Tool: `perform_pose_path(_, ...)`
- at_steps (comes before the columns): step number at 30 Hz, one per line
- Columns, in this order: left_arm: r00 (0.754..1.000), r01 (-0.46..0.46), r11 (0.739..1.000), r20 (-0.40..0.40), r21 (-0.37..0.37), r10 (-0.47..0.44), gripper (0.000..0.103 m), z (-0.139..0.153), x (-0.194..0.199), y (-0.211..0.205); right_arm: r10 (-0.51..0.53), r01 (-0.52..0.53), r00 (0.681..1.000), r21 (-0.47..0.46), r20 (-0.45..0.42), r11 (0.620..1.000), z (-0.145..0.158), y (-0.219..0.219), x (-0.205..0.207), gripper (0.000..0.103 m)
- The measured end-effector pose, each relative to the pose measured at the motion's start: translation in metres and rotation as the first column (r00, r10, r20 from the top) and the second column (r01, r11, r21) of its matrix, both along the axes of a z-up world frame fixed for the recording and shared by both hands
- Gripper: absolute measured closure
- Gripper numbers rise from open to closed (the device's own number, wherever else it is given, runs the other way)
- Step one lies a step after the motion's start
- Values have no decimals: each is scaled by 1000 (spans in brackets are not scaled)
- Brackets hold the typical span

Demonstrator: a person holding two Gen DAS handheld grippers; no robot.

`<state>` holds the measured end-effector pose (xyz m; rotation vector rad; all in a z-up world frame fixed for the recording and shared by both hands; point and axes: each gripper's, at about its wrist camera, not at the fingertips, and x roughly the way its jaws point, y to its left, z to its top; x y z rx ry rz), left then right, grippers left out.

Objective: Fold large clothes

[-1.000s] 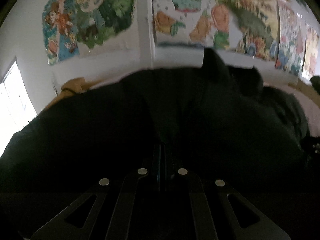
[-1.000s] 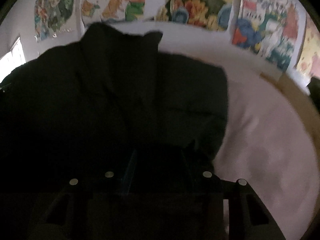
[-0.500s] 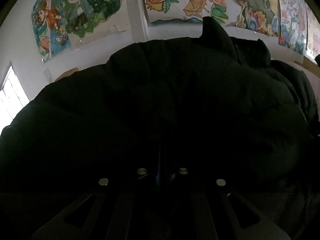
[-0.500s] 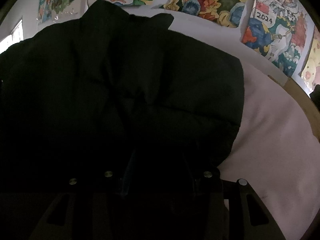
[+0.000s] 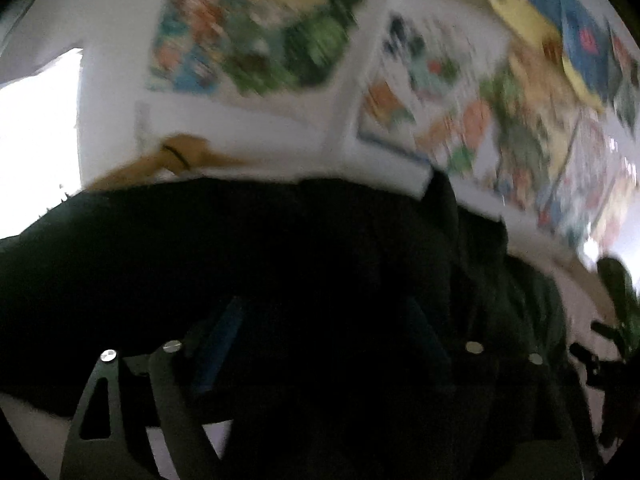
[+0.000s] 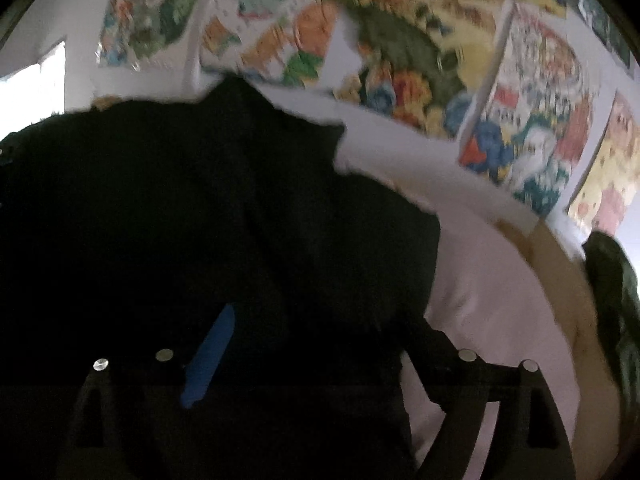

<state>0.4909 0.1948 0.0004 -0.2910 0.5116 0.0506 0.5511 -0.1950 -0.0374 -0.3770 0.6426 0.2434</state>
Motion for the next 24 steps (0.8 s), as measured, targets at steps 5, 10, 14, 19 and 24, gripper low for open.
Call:
perform_pose_path(5,988,-144,989,64,17,143,14,21,-53,36,95,-97,994,34,51,995,38,51,-9,15)
perform_pose_path(10,943,-323,946,68,-34,325,7,13,-103,82,212,-212,976,17,47,977,65,127,-15,11)
perform_pose_path(14,914,-396,905,26,-158,404,6,1,-125,114,257,-257,966,37,25,966,66,188,-15,10)
perform_pose_path(19,839,-520,806,5,-282,544,6,-15,-158,145,253,-247,967,187,-10,951,49,245,-3,10)
perform_pose_path(24,758,-614,679,-58,-403,650,6,-45,-181,170,211,-215,976,110,50,970,6,283,-5,10)
